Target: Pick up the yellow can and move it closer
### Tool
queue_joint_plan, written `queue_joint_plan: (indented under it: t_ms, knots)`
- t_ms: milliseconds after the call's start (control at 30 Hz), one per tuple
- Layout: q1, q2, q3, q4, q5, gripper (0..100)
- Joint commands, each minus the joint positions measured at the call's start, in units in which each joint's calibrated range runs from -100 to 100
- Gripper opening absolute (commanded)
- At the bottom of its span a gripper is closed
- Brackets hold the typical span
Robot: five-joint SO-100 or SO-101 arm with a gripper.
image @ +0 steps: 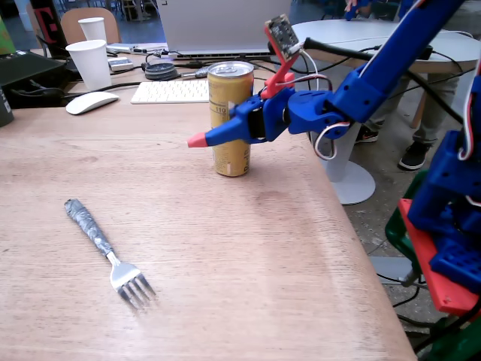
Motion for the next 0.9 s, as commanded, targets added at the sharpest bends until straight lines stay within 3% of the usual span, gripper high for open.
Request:
queue_joint_plan:
  t_ms: [0, 333, 500, 867]
  knots:
    - [-0.58, -0.38, -2.08, -0.56, -0.1, 42]
    - [-0.58, -0.29, -2.08, -0.4, 0.49, 39]
    - [-0.58, -0.29, -2.08, -0.4, 0.49, 31]
    - [-0.92, -1.23, -1.14, -0.32, -0.05, 31]
